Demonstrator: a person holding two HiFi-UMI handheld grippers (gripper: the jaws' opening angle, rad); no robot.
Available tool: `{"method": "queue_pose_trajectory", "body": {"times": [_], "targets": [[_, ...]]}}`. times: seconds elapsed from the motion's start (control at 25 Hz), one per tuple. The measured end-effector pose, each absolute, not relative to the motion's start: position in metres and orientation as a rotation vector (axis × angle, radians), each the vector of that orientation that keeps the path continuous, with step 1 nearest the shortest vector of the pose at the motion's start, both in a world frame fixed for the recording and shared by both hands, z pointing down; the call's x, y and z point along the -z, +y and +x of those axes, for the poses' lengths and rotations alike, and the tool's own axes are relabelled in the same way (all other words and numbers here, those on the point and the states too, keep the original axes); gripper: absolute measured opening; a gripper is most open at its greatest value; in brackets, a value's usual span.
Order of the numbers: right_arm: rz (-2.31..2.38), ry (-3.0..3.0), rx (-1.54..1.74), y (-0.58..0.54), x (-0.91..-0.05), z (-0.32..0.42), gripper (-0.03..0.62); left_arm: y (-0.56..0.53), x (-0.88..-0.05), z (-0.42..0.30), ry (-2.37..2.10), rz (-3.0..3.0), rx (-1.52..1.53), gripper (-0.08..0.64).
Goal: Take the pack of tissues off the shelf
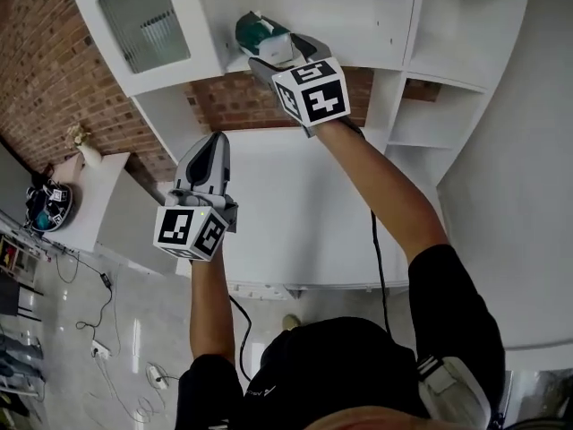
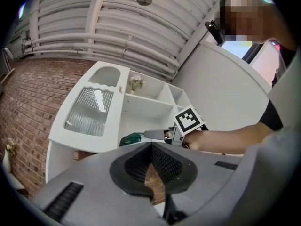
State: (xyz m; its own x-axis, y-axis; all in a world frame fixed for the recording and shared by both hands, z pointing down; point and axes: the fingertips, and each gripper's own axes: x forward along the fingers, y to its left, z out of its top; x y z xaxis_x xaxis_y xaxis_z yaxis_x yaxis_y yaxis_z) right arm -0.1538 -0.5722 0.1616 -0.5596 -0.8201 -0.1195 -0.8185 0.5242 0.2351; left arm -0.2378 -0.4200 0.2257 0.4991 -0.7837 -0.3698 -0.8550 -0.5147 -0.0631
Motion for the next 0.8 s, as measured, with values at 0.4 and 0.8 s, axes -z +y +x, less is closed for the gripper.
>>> {"method": "queue_pose_trajectory", "body": {"times": [0.4, 0.8], "targets": [[1.561, -2.520, 0.177, -0.645, -0.167, -0.164, 0.446, -0.466, -0.222, -0.265, 1.252, -2.579, -0.465, -0.002], [1.501, -2.456, 0.112, -0.668, -0.180, -0.168, 0.323, -0.481, -0.220, -0.263, 1.253, -2.576, -0.461, -0.002]]}}
